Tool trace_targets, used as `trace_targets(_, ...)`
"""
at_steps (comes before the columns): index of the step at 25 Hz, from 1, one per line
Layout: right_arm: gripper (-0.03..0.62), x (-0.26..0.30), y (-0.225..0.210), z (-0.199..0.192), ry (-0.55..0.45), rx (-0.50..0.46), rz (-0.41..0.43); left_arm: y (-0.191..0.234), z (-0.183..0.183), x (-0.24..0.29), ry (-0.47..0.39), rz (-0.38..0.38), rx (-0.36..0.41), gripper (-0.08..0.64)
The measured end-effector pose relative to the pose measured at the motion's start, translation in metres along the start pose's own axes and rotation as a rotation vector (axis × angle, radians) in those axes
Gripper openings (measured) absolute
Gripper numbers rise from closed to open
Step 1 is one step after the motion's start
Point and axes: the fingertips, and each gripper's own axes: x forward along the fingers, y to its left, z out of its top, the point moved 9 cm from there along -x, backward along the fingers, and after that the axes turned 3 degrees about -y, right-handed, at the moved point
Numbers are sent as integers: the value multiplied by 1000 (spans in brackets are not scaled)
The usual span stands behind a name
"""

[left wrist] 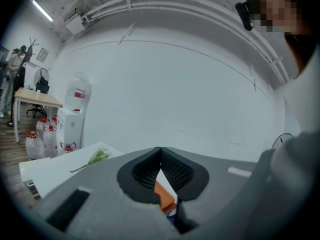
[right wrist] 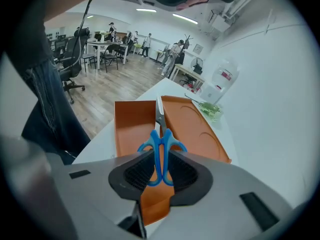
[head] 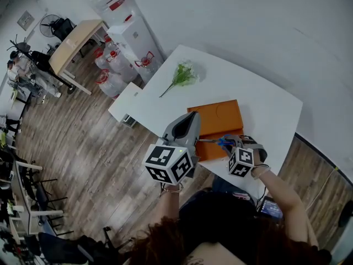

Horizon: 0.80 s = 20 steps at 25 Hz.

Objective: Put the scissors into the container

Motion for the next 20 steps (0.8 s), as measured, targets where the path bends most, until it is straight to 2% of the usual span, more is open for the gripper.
trace_targets(4,80,12,1,-8,41,-33,32,1,0,0,5,6,-4,15)
trace_targets(20,80,48,-3,-17,149,-45,167,7,-6,2,30,21,-7,15)
